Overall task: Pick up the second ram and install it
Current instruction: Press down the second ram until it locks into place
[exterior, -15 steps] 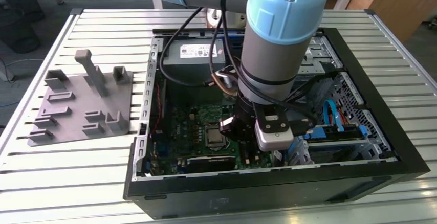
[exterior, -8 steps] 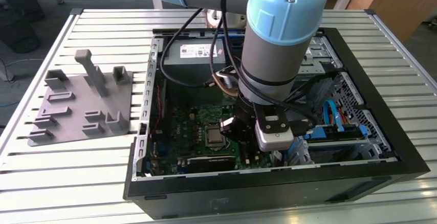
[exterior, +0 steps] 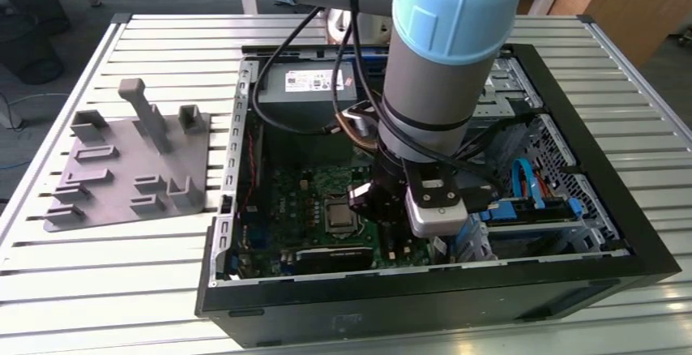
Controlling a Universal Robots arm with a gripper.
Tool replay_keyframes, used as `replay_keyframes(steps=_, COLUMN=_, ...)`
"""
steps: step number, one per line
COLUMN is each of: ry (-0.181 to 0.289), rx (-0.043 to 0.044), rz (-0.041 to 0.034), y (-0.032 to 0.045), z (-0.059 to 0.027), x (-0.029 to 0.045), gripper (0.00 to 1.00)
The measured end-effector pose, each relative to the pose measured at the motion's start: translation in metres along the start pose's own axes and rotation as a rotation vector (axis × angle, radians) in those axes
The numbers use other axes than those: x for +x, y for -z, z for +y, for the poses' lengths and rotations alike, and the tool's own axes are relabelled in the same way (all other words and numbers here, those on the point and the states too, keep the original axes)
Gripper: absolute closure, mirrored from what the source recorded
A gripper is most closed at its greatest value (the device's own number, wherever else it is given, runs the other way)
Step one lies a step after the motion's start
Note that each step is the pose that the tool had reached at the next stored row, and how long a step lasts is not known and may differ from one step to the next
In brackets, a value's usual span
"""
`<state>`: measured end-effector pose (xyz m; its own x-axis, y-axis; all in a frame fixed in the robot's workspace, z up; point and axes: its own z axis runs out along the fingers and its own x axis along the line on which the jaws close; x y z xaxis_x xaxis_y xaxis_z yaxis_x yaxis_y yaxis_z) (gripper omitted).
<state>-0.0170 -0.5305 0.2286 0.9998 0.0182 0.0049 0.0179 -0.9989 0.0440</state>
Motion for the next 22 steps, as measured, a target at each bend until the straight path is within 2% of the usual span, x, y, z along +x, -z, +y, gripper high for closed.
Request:
replay_keyframes(steps=14, ry=0.0, rx=-0.0014, rz=-0.0001, y=0.0019, z=0.0002, x=0.0, gripper=0.9)
replay_keyframes(steps=16, ry=0.0, rx=-0.0009, rz=0.0001, y=0.007, z=0.0004, x=0.0, gripper=0.9)
replay_keyframes(steps=22, ry=0.0, rx=-0.0006, rz=0.0002, y=0.0341, z=0.0016, x=0.0001, gripper=0.9)
